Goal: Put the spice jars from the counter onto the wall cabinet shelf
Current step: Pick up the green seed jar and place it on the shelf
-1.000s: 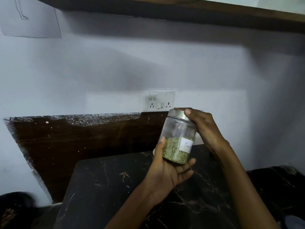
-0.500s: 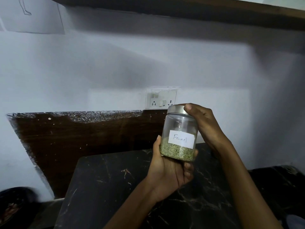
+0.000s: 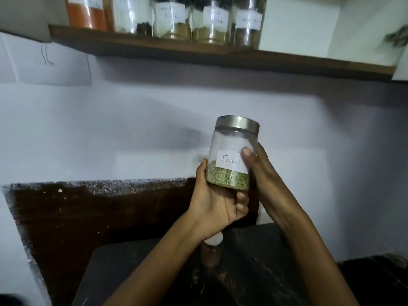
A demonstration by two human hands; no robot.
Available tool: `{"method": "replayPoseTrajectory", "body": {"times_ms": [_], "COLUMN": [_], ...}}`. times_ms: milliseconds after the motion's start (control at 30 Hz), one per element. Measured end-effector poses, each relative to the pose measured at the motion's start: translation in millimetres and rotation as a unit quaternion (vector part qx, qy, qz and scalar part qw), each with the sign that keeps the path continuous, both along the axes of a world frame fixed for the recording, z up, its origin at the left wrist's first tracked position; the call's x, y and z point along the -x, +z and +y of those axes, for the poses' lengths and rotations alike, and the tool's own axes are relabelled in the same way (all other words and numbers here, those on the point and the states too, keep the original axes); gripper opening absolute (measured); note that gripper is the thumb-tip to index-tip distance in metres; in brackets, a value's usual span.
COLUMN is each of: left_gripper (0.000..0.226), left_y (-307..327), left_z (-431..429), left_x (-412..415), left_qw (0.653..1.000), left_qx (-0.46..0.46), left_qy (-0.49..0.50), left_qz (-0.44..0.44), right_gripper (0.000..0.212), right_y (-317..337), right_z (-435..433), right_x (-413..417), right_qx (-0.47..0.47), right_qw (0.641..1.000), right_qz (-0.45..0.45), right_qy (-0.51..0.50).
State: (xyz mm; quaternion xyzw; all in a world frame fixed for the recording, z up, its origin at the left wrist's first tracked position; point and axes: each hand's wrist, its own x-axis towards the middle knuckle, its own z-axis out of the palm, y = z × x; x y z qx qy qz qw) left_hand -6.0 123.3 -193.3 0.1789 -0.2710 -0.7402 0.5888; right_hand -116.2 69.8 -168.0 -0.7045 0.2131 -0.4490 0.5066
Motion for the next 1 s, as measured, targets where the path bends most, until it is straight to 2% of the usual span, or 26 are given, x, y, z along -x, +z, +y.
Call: {"method": "replayPoseTrajectory", "body": {"times_ms": [100,167,233,267,300,333,367,400,467,500,533,567,633,733,833,1000], "left_gripper": [0.075,0.08,0.077,0.071,0.06,0.048,0.039,0.035,0.042,0.049,0.057,0.067,0.086,0.107,0.118,0.124], "left_y": [30,52,80,94,111,125,139,153,175,183,190,195,200,197,188,185], "left_z": [-15,-23,-30,-32,-35,-37,-41,-46,-56,-62,-69,-76,-90,-108,-118,-122], "left_x": [-3,-6,-13,-17,-21,-27,-33,-41,-54,-60,-67,-73,-86,-107,-121,-124], "left_qw": [0.997,0.986,0.954,0.927,0.887,0.826,0.74,0.622,0.371,0.275,0.206,0.159,0.112,0.082,0.058,0.048], "left_qx": [0.014,0.017,0.021,0.029,0.056,0.096,0.144,0.193,0.259,0.273,0.27,0.256,0.213,0.168,0.154,0.173], "left_qy": [0.008,0.022,0.064,0.102,0.159,0.238,0.33,0.417,0.512,0.525,0.52,0.506,0.475,0.453,0.454,0.47], "left_qz": [-0.072,-0.167,-0.293,-0.359,-0.43,-0.502,-0.569,-0.634,-0.73,-0.758,-0.784,-0.808,-0.846,-0.872,-0.876,-0.864], "right_gripper": [0.044,0.045,0.049,0.051,0.054,0.055,0.055,0.055,0.057,0.058,0.059,0.059,0.061,0.063,0.067,0.061], "right_y": [29,54,79,90,101,112,122,132,151,161,170,178,193,214,234,246], "right_z": [-10,-17,-27,-33,-40,-47,-55,-64,-81,-90,-99,-107,-124,-147,-165,-197], "right_x": [0,3,11,15,20,25,29,33,39,41,42,42,42,41,39,37], "right_qx": [0.035,0.059,0.087,0.099,0.112,0.121,0.127,0.135,0.152,0.16,0.166,0.171,0.178,0.188,0.191,0.195], "right_qw": [0.998,0.996,0.992,0.991,0.989,0.987,0.985,0.983,0.978,0.976,0.975,0.974,0.974,0.974,0.975,0.974], "right_qz": [-0.034,-0.055,-0.07,-0.075,-0.081,-0.087,-0.095,-0.103,-0.11,-0.112,-0.112,-0.11,-0.098,-0.083,-0.078,-0.05], "right_qy": [-0.037,-0.043,-0.05,-0.055,-0.06,-0.064,-0.07,-0.076,-0.089,-0.093,-0.096,-0.098,-0.1,-0.093,-0.086,-0.102]}}
